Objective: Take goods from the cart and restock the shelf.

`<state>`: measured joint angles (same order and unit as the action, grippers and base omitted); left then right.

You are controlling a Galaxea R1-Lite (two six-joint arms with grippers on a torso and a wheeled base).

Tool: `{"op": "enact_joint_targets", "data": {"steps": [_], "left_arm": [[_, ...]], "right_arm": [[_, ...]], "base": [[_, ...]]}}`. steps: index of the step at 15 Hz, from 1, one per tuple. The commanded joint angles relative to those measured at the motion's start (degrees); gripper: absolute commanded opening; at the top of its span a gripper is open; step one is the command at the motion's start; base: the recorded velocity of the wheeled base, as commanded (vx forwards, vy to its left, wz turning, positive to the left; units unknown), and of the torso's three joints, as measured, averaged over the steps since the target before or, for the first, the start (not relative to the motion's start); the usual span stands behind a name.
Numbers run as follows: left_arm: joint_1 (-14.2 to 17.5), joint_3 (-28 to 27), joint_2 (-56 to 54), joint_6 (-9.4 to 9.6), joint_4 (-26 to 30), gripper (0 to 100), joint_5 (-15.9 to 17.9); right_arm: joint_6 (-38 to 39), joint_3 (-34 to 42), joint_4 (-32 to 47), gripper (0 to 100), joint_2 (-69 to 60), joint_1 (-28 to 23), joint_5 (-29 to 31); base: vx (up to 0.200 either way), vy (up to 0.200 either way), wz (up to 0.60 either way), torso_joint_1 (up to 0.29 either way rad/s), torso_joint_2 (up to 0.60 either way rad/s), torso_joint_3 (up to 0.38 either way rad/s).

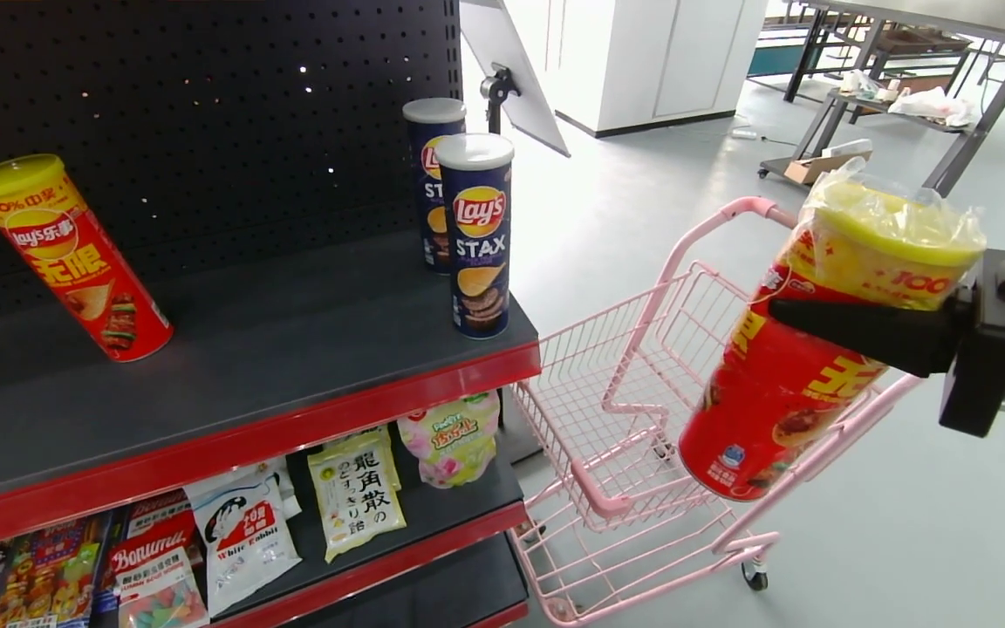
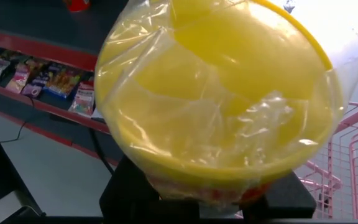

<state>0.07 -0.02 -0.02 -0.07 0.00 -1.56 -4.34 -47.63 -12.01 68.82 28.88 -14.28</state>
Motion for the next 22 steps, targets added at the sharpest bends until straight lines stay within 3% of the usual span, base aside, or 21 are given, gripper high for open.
{"op": "enact_joint_targets", "data": {"steps": [1, 6, 8, 17, 22], "left_arm": [[0.0, 0.0, 0.0, -0.01, 0.0, 100, 0.0], [0.0, 0.0, 0.0, -0.01, 0.0, 100, 0.0], [0.0, 0.0, 0.0, -0.01, 0.0, 100, 0.0], [0.0, 0.0, 0.0, -0.1, 0.0, 100, 0.0], [0.0, 0.0, 0.0, -0.01, 0.0, 100, 0.0]], "right_arm": [[-0.1, 0.0, 0.0, 0, 0.0, 0.1, 0.0], [-0.1, 0.3, -0.2, 0, -0.5, -0.2, 0.2], [-0.1, 0.3, -0.2, 0, -0.5, -0.2, 0.3], [-0.3, 1.0, -0.1, 0, -0.4, -0.1, 0.3], [-2.3, 2.6, -0.4, 0, -0.4, -1.0, 1.1]], "base": [[-0.2, 0.0, 0.0, 0.115, -0.29, -0.163], [-0.2, 0.0, 0.0, 0.014, -0.03, -0.017], [0.0, 0.0, 0.0, 0.0, 0.0, 0.0], [0.0, 0.0, 0.6, 0.002, 0.0, 0.002], [0.0, 0.08, 0.0, 0.001, 0.0, 0.001]]}}
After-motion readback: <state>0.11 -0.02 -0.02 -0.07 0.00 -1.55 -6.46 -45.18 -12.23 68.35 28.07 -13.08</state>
